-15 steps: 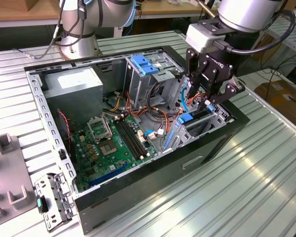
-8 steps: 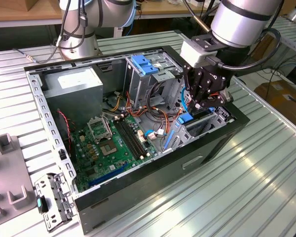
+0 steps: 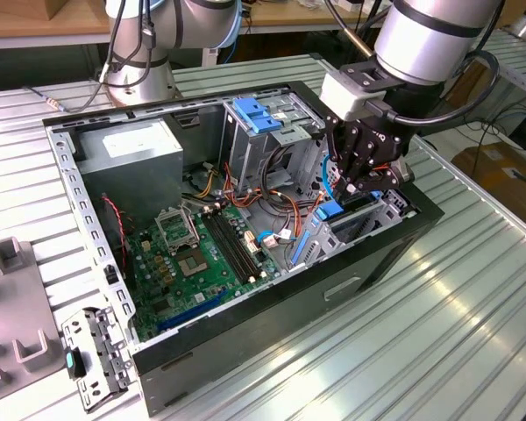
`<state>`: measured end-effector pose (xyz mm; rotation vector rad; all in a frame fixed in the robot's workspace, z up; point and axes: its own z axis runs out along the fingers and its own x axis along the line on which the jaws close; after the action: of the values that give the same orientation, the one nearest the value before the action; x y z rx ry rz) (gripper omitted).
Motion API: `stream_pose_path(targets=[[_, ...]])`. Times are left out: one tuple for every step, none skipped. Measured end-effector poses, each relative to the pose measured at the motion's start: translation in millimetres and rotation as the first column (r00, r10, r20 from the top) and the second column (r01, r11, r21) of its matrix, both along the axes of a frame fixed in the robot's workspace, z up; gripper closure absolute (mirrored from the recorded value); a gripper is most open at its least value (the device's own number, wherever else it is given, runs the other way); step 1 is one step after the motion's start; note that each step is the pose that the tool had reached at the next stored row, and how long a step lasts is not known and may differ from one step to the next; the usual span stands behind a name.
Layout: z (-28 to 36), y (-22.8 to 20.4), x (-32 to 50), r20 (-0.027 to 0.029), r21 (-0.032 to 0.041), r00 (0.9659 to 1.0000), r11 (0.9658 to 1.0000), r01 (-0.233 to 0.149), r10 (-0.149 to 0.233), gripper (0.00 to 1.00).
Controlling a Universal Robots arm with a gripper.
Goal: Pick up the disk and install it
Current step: 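Insert the first disk wire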
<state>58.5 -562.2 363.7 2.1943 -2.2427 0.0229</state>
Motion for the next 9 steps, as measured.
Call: stream_pose_path(targets=[[0.0, 0.0, 0.0, 0.0000, -0.0001, 1.0000, 1.0000, 0.000, 0.000, 0.89], [-0.1, 0.0, 0.0, 0.0000, 0.0000, 1.0000, 1.0000, 0.000, 0.000, 0.89], [0.0, 0.0, 0.0, 0.0000, 0.0000, 1.0000, 1.0000, 0.000, 0.000, 0.89], [-0.1, 0.0, 0.0, 0.0000, 0.0000, 1.0000, 1.0000, 0.000, 0.000, 0.89], [-0.1, 0.0, 0.0, 0.0000, 0.0000, 1.0000, 1.0000, 0.000, 0.000, 0.89], [-0.1, 0.0, 0.0, 0.0000, -0.0001, 1.0000, 1.0000, 0.000, 0.000, 0.89], [-0.1, 0.0, 0.2, 0.0000, 0.0001, 1.0000, 1.0000, -0.001, 0.001, 0.89], [-0.2, 0.0, 4.0, 0.0000, 0.0002, 1.0000, 1.0000, -0.007, 0.007, 0.89], [-0.1, 0.0, 9.1, 0.0001, 0.0000, 0.9999, 0.9999, -0.013, 0.013, 0.89]])
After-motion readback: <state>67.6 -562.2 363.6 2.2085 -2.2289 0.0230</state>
